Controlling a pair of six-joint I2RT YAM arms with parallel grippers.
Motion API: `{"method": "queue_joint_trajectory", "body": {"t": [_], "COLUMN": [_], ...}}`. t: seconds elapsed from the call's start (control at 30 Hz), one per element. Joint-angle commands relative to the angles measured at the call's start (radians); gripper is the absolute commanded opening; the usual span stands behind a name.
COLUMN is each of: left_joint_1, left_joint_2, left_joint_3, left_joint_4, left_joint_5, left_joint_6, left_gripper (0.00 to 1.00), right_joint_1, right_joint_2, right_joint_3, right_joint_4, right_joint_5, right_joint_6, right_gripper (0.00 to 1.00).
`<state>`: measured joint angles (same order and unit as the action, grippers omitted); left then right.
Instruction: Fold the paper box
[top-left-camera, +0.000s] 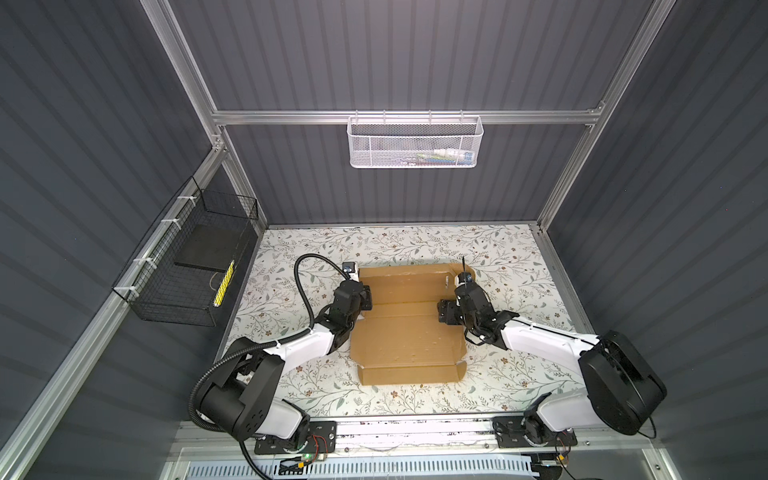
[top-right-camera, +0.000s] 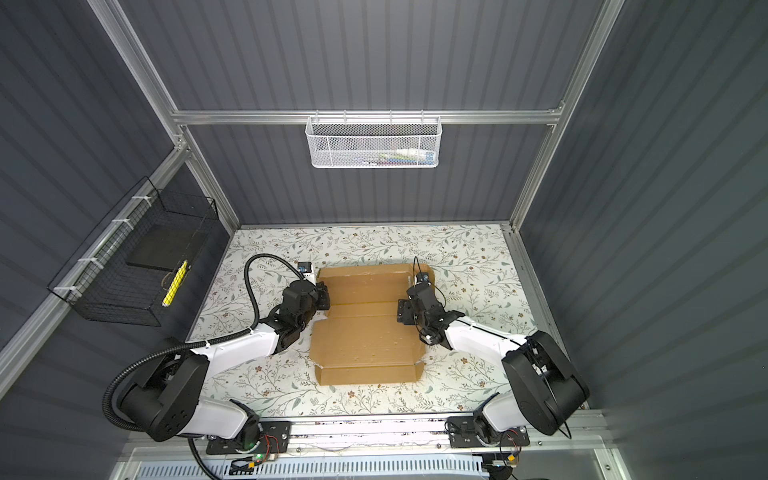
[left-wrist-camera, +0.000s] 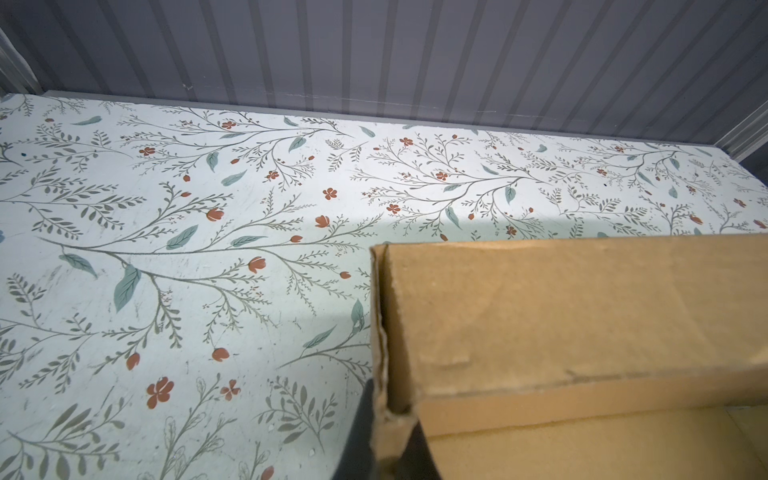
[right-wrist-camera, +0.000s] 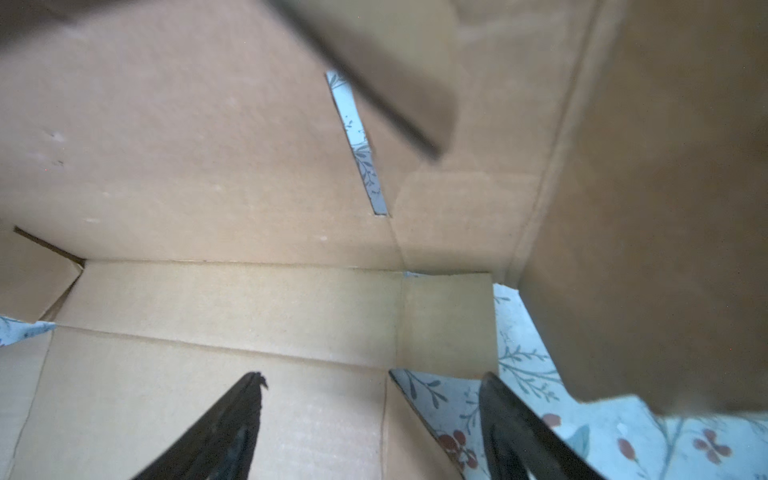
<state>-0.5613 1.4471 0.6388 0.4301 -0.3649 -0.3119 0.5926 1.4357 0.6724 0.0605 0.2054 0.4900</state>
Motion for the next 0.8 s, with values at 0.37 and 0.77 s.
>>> {"method": "queue_joint_trajectory", "body": {"t": [0.37,0.77], "left_joint_1": [-0.002,-0.002], "left_joint_2": [0.026,0.031], "left_joint_3": [0.012,0.012], "left_joint_4": [-0.055,-0.055], "left_joint_5": [0.026,0.025], "left_joint_6": [-0.023,-0.021], "left_gripper": [0.00,0.00], "right_joint_1": [-0.017,-0.030], "right_joint_2": [0.107,0.138], "right_joint_3": [-0.002,-0.002], "right_joint_4": [0.058,0.120], "right_joint_5": [0.028,0.010], "right_joint_6": [0.021,0.029], "right_gripper": [0.84,0.86]}}
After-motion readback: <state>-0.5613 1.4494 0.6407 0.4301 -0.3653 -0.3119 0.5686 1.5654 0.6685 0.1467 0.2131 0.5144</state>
